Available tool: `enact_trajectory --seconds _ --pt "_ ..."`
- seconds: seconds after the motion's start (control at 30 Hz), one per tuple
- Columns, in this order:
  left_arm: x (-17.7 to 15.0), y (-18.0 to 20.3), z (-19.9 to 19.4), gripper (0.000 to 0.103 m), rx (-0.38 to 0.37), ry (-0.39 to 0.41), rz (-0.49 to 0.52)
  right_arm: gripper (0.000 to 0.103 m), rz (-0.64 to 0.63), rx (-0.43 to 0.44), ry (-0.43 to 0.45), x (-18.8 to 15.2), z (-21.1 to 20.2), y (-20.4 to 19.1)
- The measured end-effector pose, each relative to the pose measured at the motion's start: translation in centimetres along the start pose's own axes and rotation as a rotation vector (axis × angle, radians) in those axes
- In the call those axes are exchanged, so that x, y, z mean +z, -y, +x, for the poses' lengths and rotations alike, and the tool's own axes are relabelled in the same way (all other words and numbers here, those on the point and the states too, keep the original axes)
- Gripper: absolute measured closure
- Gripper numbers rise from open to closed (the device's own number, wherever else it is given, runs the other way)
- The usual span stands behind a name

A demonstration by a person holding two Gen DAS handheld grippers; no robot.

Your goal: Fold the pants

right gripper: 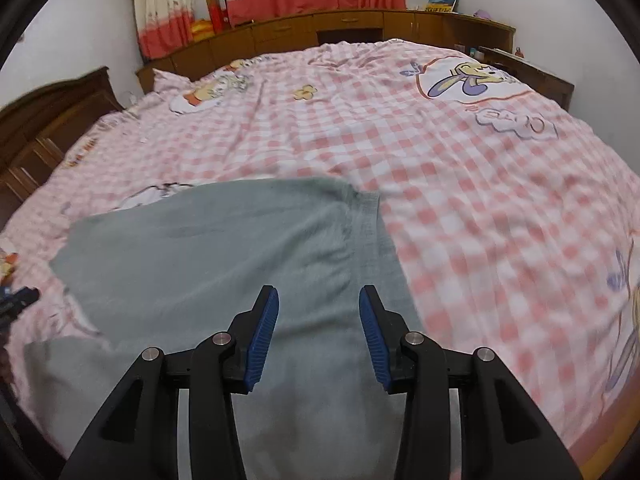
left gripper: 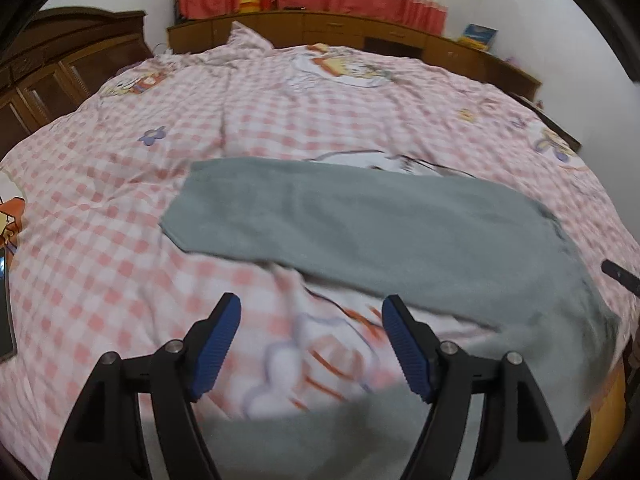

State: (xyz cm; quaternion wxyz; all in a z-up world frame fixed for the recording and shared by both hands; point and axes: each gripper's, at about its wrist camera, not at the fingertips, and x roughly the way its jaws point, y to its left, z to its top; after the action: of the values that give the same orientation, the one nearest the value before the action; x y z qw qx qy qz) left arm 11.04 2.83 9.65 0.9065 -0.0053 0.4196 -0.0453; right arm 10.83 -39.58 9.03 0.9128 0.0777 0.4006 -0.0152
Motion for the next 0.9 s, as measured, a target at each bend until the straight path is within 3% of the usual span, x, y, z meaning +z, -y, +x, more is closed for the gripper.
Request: enact_trajectory --seconds 0.37,0.9 --pt "-6.3 5.7 -3.0 0.026 -0.099 -0.028 0.05 0.06 0.031 -0.004 -0.024 -6.1 -4.9 0.7" --pt "-10.8 10.9 -3.5 0.026 -0.183 -0.079 0.139 0.06 0.091 -0.106 -0.077 -11.3 -6.0 2.0"
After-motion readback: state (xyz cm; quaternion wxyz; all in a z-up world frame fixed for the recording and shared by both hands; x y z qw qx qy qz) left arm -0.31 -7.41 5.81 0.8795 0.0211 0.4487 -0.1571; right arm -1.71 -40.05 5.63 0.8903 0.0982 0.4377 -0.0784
